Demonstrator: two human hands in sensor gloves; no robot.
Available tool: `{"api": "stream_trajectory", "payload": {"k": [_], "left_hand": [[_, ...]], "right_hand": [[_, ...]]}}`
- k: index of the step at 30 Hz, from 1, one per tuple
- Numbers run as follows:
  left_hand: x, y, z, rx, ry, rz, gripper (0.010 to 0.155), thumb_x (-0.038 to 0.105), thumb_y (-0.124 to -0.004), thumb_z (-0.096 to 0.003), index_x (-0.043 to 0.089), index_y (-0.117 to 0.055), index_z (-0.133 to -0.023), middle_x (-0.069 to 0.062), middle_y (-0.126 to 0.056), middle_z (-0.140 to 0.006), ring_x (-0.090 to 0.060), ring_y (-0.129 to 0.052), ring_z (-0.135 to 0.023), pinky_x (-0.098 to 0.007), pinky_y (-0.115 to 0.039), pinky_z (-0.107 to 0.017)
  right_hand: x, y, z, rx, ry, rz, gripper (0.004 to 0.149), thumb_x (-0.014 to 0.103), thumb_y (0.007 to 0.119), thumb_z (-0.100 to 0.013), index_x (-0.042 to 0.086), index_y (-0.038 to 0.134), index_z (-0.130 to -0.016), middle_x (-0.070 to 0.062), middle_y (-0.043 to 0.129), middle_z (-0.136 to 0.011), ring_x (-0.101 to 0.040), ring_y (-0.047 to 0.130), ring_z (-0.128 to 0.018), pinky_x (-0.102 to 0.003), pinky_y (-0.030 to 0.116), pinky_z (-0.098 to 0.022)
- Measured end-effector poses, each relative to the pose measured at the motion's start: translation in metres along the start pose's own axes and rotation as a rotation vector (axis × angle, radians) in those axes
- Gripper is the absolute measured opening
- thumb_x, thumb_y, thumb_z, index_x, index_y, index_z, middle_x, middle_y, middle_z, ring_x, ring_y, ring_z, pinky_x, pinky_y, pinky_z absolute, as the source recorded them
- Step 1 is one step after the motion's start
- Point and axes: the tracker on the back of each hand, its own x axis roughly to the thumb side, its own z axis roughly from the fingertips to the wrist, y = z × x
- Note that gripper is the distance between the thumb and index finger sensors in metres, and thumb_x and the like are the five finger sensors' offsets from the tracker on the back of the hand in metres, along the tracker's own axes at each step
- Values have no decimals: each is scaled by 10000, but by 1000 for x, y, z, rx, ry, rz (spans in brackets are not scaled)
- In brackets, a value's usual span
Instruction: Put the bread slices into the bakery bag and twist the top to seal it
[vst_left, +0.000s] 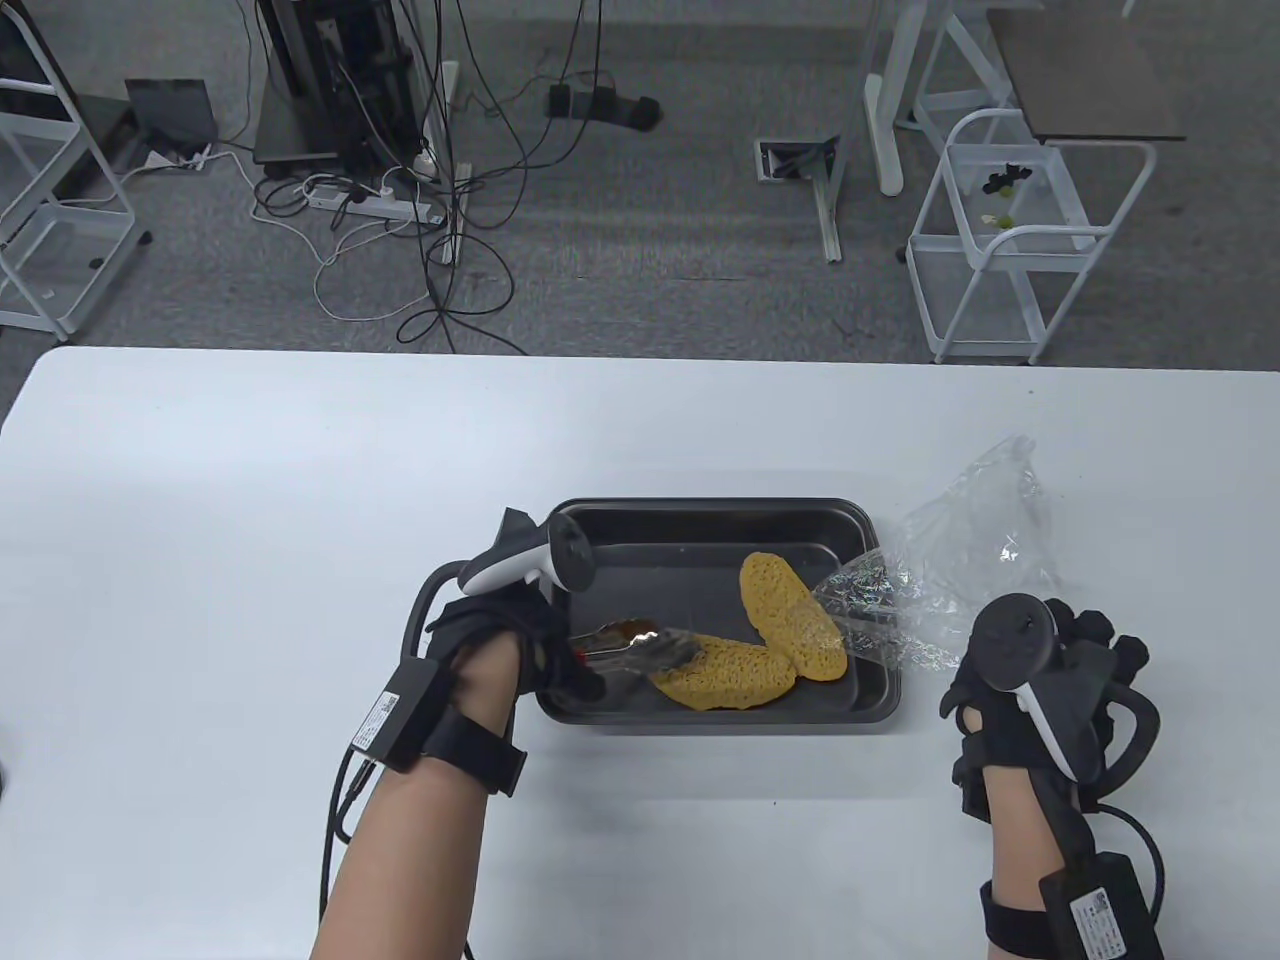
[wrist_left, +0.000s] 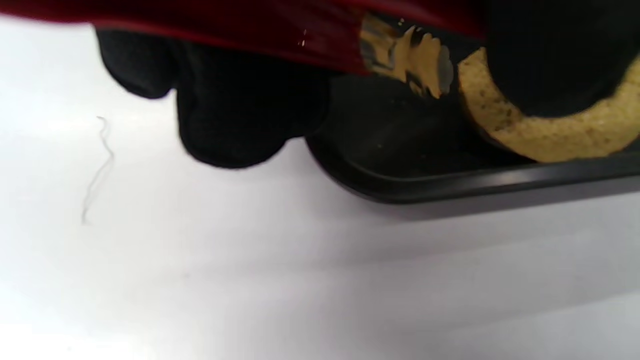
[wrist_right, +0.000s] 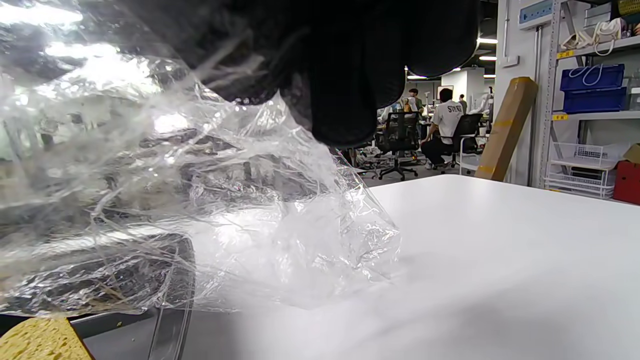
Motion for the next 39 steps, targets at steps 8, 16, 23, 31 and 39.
{"api": "stream_trajectory", "payload": {"k": [8, 16, 23, 31, 39], "left_hand": [[26, -9, -6, -26, -26, -51, 963, 736, -870, -289, 147, -765, -1044, -121, -930, -858, -188, -1009, -619, -467, -786, -699], [37, -20, -15, -61, -93, 25, 896, 648, -804, -370, 102, -702, -1072, -601, -1119, -438, -101, -814, -859, -391, -723, -768], [46, -21, -20, 26, -52, 26, 771, 585, -838, -405, 138, -797, -1032, -433, -1125, -592, -41, -705, -997, -285, -699, -820], [39, -33, -7, 229, -72, 26, 736, 579, -878, -382, 195, -810, -1006, -290, -1123, -658, -363, -1018, -588, -367, -716, -780], [32, -62, 30, 613, 32, -159, 739, 578, -894, -350, 285, -744, -1011, -81, -1004, -785, -210, -971, -634, -495, -734, -727]], "right_hand": [[-2, 0, 0, 8, -8, -25, 409, 301, 854, -482, -71, 971, -606, -285, 784, -1008, -600, 638, -952, -757, 369, -669], [-2, 0, -1, 16, -18, -49, 410, 303, 852, -483, -69, 970, -610, -287, 784, -1007, -601, 641, -949, -757, 373, -669], [-4, 0, -2, 19, -23, -72, 410, 304, 852, -483, -67, 970, -612, -287, 786, -1005, -603, 643, -947, -756, 376, -669], [-8, -1, -3, 10, -16, -86, 410, 304, 852, -483, -67, 971, -611, -290, 785, -1005, -603, 644, -945, -756, 380, -668], [-9, -5, -1, -50, 5, -75, 411, 290, 849, -475, -81, 969, -607, -285, 793, -999, -599, 652, -943, -756, 381, -666]]}}
